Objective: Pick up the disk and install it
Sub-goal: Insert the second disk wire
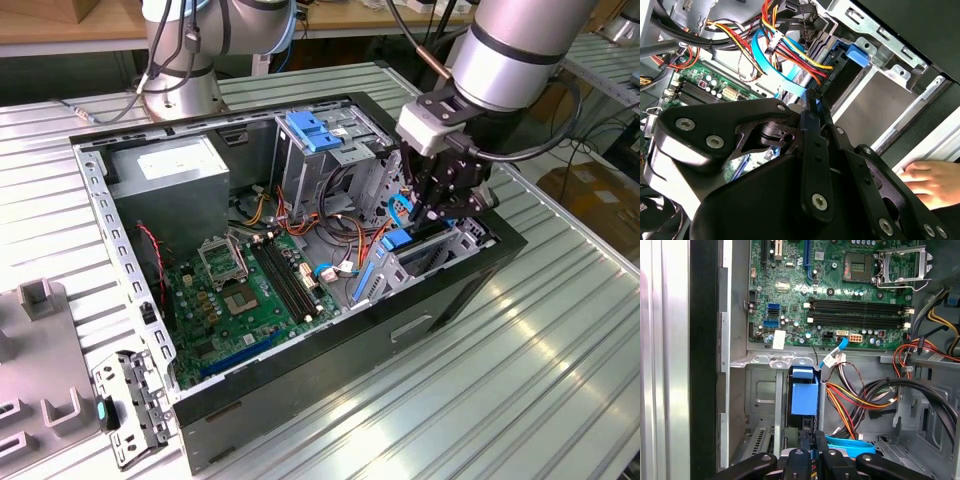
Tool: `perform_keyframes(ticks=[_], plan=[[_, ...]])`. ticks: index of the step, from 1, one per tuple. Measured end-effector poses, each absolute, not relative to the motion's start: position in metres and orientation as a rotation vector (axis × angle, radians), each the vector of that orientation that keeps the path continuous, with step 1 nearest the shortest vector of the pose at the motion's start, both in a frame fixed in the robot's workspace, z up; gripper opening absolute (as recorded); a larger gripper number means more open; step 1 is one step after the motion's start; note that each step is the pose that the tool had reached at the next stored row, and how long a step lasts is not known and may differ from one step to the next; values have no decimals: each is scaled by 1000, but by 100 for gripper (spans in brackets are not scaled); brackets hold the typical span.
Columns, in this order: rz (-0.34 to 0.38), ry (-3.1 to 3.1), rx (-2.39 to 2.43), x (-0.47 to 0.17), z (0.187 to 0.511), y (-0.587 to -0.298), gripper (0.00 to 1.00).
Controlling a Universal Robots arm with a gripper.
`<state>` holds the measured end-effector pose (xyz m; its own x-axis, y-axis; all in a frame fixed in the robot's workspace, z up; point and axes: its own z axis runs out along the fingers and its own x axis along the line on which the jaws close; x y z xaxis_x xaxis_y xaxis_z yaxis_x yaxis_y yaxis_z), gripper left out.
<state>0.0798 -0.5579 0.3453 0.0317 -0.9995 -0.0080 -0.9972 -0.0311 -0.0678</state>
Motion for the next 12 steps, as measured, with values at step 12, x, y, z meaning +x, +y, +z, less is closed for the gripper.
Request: perform_keyframes(ticks=[12], plan=[[-64,2148,-2217,80,347,-558,24]])
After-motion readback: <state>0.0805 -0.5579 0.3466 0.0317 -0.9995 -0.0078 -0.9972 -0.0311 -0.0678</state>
